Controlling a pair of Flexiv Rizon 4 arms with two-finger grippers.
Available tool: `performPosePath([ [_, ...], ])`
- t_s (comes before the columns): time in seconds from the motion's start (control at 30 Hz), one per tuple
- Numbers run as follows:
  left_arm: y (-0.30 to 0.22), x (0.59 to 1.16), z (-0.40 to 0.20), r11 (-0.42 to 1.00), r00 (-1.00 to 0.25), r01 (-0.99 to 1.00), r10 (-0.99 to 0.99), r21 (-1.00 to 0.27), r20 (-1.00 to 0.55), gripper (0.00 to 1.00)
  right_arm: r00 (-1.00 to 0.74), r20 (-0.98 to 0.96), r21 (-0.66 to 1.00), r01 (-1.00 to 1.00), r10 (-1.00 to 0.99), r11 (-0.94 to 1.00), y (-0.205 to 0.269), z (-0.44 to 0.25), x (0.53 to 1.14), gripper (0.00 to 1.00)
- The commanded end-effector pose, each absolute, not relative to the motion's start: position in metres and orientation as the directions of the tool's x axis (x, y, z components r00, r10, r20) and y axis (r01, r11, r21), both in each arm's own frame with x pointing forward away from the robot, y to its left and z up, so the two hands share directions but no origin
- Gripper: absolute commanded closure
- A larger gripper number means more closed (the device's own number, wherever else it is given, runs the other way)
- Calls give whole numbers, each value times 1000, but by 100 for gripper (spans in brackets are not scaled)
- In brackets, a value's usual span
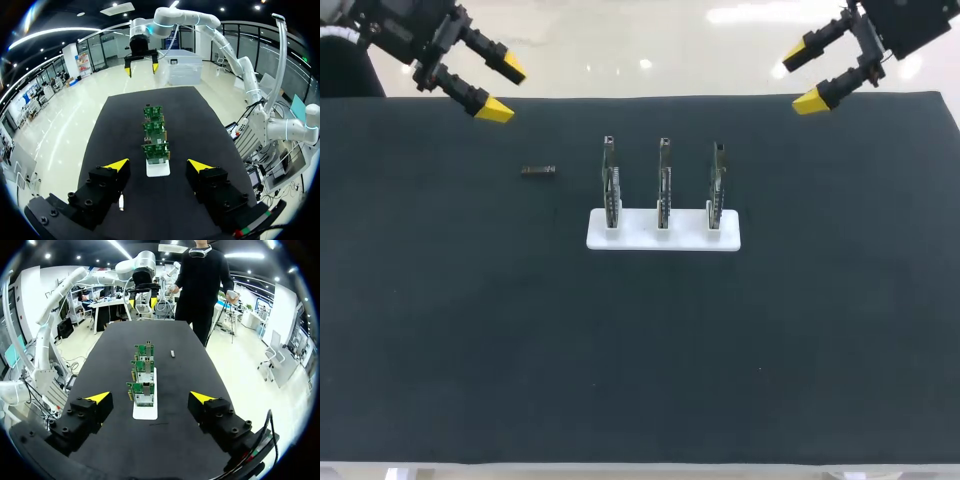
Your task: Pick up the optical module with the left hand, and insert it into the network port with the right hand.
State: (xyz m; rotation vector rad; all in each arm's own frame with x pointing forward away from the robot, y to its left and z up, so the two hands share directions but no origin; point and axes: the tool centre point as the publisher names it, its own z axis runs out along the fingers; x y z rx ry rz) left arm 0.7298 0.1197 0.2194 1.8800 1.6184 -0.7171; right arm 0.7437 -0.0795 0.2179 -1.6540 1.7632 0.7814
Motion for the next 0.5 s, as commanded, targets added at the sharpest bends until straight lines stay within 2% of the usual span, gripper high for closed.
performPosePath([
  [0.03, 127, 741, 218, -139, 127, 990, 733, 36, -669, 0, -50, -759, 20, -998, -650, 54, -79, 218, 743, 0],
  [0.5, 169, 795, 158, -149, 134, 989, 892, -1, -431, 0, -50, -759, 20, -998, -650, 54, -79, 218, 743, 0],
])
